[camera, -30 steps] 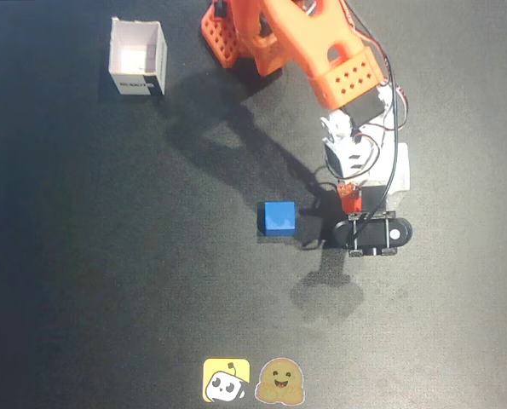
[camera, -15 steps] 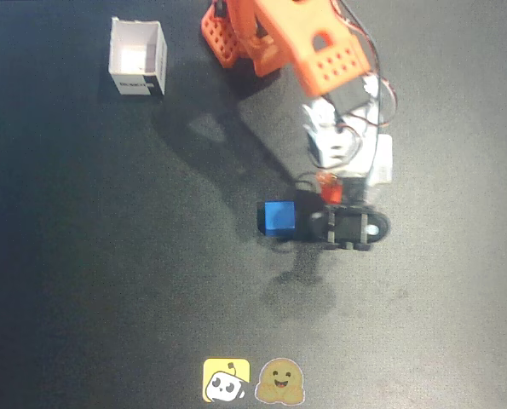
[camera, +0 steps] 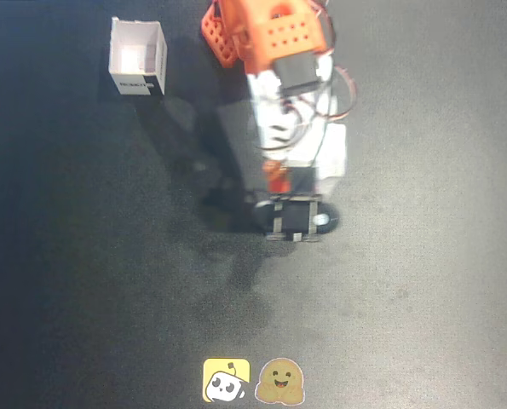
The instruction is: Put the red cube on top of the blue cube.
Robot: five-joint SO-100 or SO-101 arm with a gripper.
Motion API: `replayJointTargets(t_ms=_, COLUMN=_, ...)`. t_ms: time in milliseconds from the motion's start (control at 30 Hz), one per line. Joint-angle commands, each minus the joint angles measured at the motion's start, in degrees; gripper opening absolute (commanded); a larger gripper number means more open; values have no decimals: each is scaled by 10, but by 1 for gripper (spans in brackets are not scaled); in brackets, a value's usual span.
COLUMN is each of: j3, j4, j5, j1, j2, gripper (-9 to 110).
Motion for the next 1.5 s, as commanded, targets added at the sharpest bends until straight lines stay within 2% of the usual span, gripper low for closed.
replayJointTargets(t_ms=0, j3=-33, j4=0, j5=-35, j1=18, j2=21, gripper=7)
replayJointTargets(t_ms=467, j3=-36, j4=-25, j5=-99, j1=49, j2=-22, gripper=7)
replayJointTargets(t_ms=1467, j3=-15, j4=-54, j5=-105, j1=36, j2=-69, gripper=7)
